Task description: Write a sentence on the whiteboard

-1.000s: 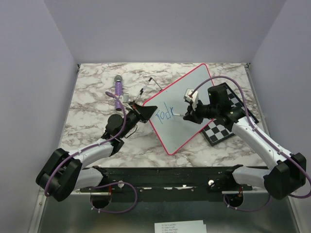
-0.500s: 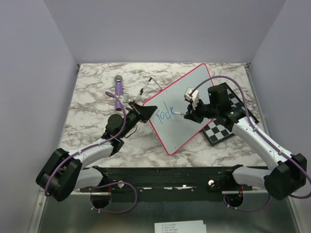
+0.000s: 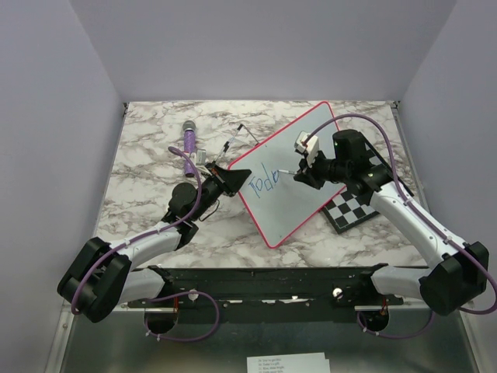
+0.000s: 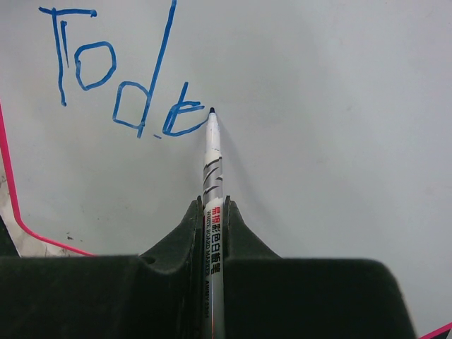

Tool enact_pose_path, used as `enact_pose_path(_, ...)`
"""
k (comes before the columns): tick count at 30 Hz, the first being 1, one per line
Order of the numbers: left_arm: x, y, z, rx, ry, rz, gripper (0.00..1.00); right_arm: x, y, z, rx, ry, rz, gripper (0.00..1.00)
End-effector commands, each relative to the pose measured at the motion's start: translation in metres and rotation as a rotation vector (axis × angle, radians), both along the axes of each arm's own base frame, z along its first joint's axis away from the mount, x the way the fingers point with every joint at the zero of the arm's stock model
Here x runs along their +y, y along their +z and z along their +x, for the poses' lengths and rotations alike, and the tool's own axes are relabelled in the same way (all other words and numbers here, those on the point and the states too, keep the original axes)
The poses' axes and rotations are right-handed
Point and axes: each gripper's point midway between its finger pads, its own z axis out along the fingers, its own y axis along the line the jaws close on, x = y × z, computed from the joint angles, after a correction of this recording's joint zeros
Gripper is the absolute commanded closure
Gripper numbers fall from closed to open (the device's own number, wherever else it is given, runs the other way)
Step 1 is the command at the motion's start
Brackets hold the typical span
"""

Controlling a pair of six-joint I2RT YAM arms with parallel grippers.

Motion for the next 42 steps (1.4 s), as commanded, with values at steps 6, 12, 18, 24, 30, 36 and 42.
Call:
enact_pose_path(6, -0.002, 0.058, -0.011, -0.170, -0.042, -0.120, 1.00, 0.005, 0.002, 0.004, 0.000, 0.009, 0.015, 1.00)
enact_pose_path(12, 0.000, 0.059, -0.011, -0.173, -0.034, -0.117, 1.00, -0.003, -0.008, -0.005, 0.016, 0.004, -0.013, 1.00)
enact_pose_path(18, 0.000, 0.058, -0.009, -0.171, -0.033, -0.117, 1.00, -0.012, -0.020, -0.013, 0.024, -0.011, -0.043, 0.99)
enact_pose_path(24, 0.000, 0.058, -0.010, -0.170, -0.035, -0.117, 1.00, -0.020, -0.013, -0.006, 0.007, -0.058, -0.041, 1.00)
enact_pose_path(30, 0.001, 0.057, -0.011, -0.168, -0.034, -0.117, 1.00, -0.013, 0.014, -0.005, -0.038, -0.022, 0.023, 0.99)
enact_pose_path(36, 0.001, 0.057, -0.011, -0.171, -0.037, -0.118, 1.00, -0.011, 0.022, 0.003, -0.058, -0.032, 0.034, 1.00)
enact_pose_path(42, 0.001, 0.057, -0.012, -0.169, -0.040, -0.123, 1.00, -0.007, 0.020, 0.015, -0.048, -0.048, 0.037, 1.00)
